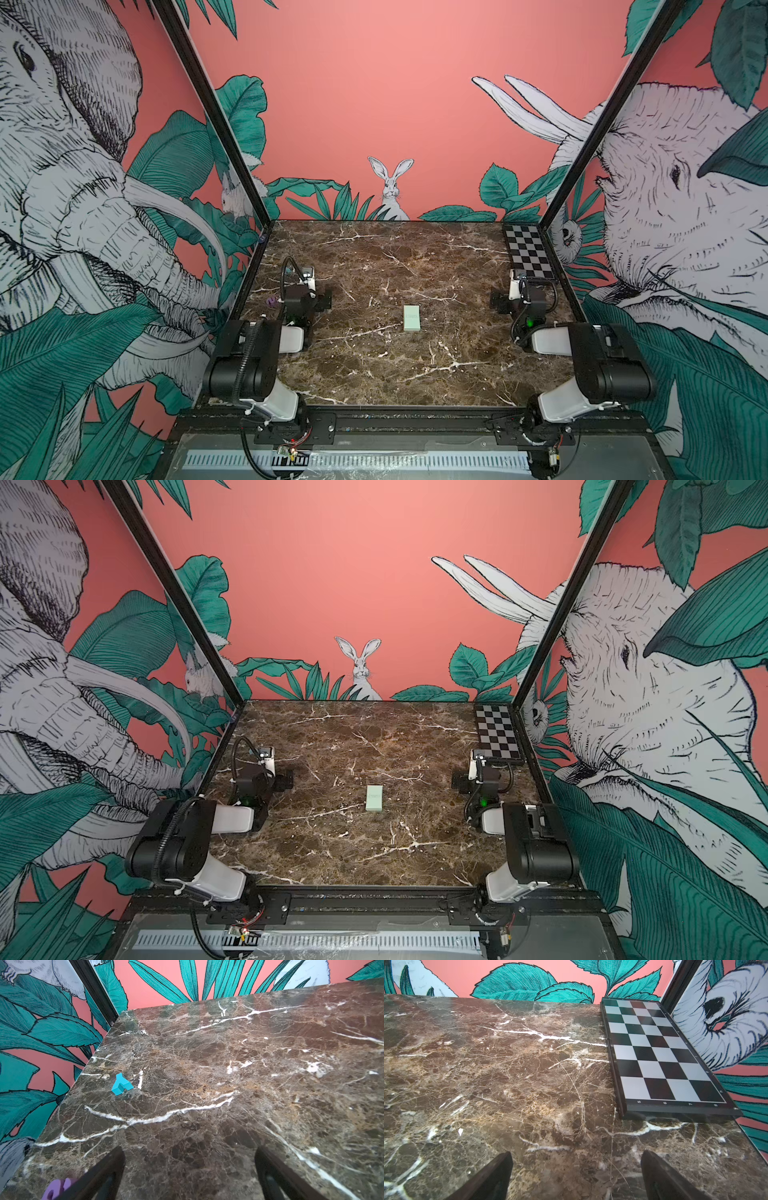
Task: Take the rings out of the lift-off lid box
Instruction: Pick up the jewelry box from the center of the board.
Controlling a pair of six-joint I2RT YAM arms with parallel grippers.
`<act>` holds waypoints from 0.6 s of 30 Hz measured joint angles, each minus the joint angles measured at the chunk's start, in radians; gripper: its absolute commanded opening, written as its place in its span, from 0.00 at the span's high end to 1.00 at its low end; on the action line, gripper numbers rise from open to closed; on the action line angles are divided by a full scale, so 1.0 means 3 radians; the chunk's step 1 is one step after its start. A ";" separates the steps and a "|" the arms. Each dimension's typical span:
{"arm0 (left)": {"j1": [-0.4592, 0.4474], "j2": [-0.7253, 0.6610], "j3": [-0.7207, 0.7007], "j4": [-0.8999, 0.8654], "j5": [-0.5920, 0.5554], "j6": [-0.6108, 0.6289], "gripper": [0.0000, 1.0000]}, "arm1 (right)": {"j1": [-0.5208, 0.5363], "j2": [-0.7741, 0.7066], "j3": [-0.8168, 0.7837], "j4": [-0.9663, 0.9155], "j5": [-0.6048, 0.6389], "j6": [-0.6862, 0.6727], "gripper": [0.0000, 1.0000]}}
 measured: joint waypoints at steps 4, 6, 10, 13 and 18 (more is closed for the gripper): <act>0.0000 0.0000 0.0000 -0.0001 -0.0001 0.0006 0.00 | 0.0000 0.0000 0.0000 0.0024 0.0000 0.0000 0.01; 0.0000 0.0000 0.0000 -0.0001 -0.0003 0.0010 0.00 | 0.0000 0.0000 0.0000 0.0023 -0.0001 0.0000 0.01; 0.0000 0.0000 0.0003 0.0000 -0.0003 0.0013 0.00 | 0.0000 0.0000 0.0000 0.0022 0.0006 0.0003 0.01; 0.0000 0.0000 0.0003 0.0000 -0.0003 0.0014 0.00 | 0.0000 0.0000 0.0000 0.0023 0.0015 0.0003 0.01; 0.0000 0.0000 0.0003 0.0000 -0.0004 0.0015 0.00 | 0.0000 0.0000 0.0000 0.0023 0.0015 0.0003 0.01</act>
